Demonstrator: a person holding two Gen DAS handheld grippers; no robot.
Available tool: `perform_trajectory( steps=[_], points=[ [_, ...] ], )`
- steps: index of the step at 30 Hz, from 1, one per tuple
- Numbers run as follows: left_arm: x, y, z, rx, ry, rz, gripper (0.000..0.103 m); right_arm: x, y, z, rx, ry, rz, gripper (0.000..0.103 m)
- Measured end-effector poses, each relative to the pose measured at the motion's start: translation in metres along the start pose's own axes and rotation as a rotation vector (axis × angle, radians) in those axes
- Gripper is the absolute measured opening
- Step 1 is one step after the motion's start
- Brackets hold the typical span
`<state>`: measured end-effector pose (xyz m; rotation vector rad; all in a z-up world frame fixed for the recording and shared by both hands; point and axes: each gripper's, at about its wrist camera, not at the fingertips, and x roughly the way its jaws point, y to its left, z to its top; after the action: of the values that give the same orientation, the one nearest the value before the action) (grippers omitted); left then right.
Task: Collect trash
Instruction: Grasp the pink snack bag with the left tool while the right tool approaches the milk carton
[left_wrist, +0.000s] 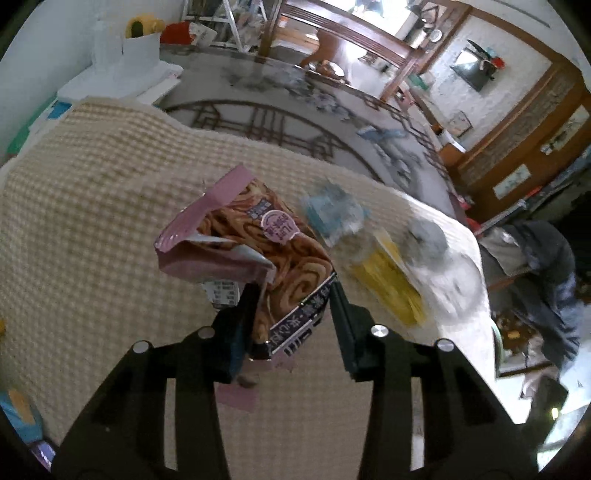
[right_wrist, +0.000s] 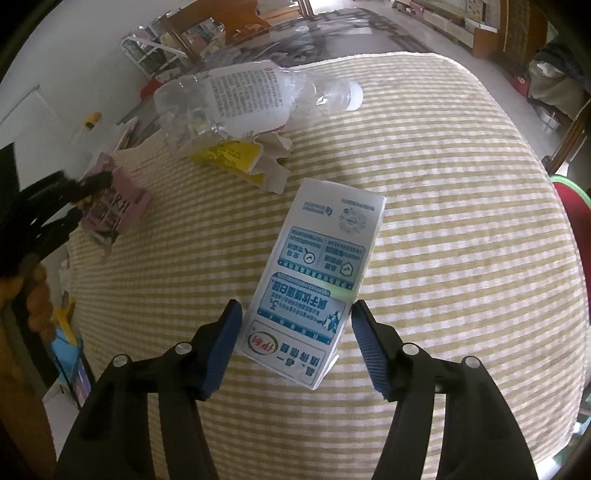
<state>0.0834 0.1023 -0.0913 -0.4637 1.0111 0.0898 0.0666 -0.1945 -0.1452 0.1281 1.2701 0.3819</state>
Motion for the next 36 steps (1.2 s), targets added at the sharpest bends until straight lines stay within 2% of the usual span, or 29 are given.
perform_trajectory(
  steps=[6, 12, 14, 21, 29, 33, 36],
  points=[
    [-0.023, -0.012, -0.038, 0.016, 0.056, -0.089, 0.04, -0.013, -0.008, -0.01, -0.016, 0.001, -0.034, 0.059],
    [-0.007, -0.019, -0.058, 0.03, 0.114, -0.073, 0.042, -0.007, -0.009, -0.014, -0.013, 0.014, -0.055, 0.061],
    [-0.002, -0.019, -0.06, 0.027, 0.118, -0.061, 0.046, -0.006, -0.01, -0.015, -0.009, 0.013, -0.056, 0.061],
    [0.002, -0.012, -0.059, -0.001, 0.113, -0.039, 0.057, -0.003, -0.019, -0.012, 0.057, 0.012, -0.078, 0.074],
    [-0.003, 0.0, -0.055, -0.055, 0.098, -0.046, 0.062, -0.006, -0.021, 0.002, 0.076, -0.04, -0.115, 0.074],
    [-0.003, 0.001, -0.054, -0.063, 0.111, -0.077, 0.062, -0.002, -0.02, 0.007, 0.083, -0.039, -0.12, 0.074],
    [-0.004, -0.003, -0.056, -0.044, 0.107, -0.089, 0.07, 0.001, -0.018, 0.008, 0.089, -0.034, -0.117, 0.074]
  ],
)
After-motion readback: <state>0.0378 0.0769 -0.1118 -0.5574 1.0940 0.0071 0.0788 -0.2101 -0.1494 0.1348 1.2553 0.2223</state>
